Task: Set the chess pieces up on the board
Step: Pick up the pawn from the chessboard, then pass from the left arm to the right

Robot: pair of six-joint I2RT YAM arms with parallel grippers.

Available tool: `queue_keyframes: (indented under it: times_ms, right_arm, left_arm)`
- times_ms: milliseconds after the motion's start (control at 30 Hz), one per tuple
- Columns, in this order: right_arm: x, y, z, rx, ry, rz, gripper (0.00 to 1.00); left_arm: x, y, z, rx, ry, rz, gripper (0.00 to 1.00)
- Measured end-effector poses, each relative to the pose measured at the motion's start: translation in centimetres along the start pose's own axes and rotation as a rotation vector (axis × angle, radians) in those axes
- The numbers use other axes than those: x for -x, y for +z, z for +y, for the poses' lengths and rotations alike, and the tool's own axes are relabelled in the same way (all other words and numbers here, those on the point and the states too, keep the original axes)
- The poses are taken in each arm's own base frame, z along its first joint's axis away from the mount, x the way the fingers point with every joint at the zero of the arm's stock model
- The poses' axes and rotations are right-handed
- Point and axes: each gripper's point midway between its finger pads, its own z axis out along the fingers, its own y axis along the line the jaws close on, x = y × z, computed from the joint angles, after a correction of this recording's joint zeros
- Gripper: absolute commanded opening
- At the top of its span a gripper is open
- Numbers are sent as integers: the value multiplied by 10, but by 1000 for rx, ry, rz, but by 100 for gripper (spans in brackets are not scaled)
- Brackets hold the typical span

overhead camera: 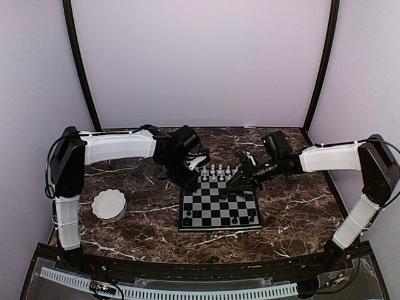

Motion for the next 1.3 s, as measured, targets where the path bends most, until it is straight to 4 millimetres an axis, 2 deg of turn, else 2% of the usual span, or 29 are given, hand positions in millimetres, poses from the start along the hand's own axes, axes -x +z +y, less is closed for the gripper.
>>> queue_keyframes:
  times_ms: [200,333,633,900,1133,1300]
  right_arm:
    - [20,0,5,-24,-36,-39,29]
    - [32,4,8,-21,-45,-45,31]
    - [47,14,18,8,-61,-23,32]
    - [43,22,28,58,-72,9,29]
    - [41,26,52,143,-121,25,27]
    - [39,29,59,165,-134,37,26]
  left_arm:
    - [16,-54,-29,-129,2,-156,19]
    - [24,-72,-44,-211,-18,-233,19]
    - [35,-78,-58,-304,-51,-277,20]
    - [38,-80,-63,-332,-55,-287,20]
    - [37,-75,-64,-335,-56,-276,20]
    - [37,-74,-64,-336,-56,-273,20]
